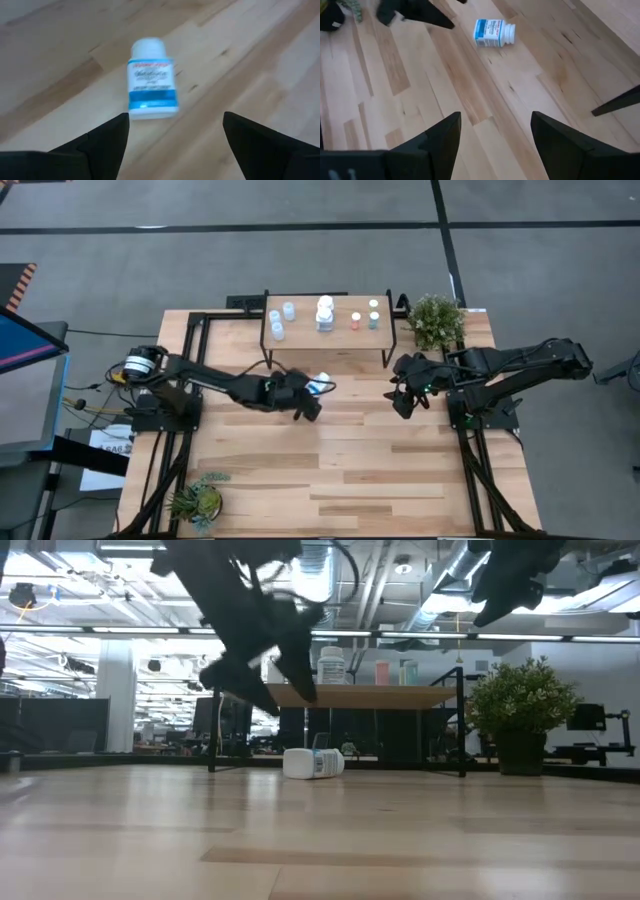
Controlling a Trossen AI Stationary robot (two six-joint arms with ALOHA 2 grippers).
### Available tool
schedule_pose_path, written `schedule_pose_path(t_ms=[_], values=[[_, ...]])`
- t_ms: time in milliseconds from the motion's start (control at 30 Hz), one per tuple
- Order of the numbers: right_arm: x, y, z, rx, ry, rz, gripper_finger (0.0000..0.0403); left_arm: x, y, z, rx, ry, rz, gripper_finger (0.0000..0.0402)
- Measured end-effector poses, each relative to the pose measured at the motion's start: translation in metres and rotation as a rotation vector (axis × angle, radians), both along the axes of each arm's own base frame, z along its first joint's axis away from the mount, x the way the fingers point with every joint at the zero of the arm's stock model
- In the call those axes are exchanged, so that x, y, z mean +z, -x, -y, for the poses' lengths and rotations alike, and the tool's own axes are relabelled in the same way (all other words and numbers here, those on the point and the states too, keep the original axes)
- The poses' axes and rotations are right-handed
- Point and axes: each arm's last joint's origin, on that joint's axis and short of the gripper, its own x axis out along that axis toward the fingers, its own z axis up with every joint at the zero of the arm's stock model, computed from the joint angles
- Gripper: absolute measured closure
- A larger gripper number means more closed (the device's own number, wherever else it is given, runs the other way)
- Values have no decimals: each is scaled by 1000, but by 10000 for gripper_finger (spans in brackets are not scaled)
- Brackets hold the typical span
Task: Pick and place medicine bottles onto shelf by color
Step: Put the white medicine bottle on the shelf aligned with the other white medicine bottles
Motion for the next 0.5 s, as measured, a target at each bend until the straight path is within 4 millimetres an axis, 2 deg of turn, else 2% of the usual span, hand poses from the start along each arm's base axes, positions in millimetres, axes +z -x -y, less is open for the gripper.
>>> schedule_pose_path(t_ms=[100,367,500], values=[[-1,1,0,1,4,-20,138,-9,-9,-5,-22,-30,-50,93],[-2,3,0,-1,5,-39,138,-9,-31,-14,-55,-127,-99,93],[-2,3,0,0,4,-39,138,-26,-35,-18,-36,-123,-144,93]])
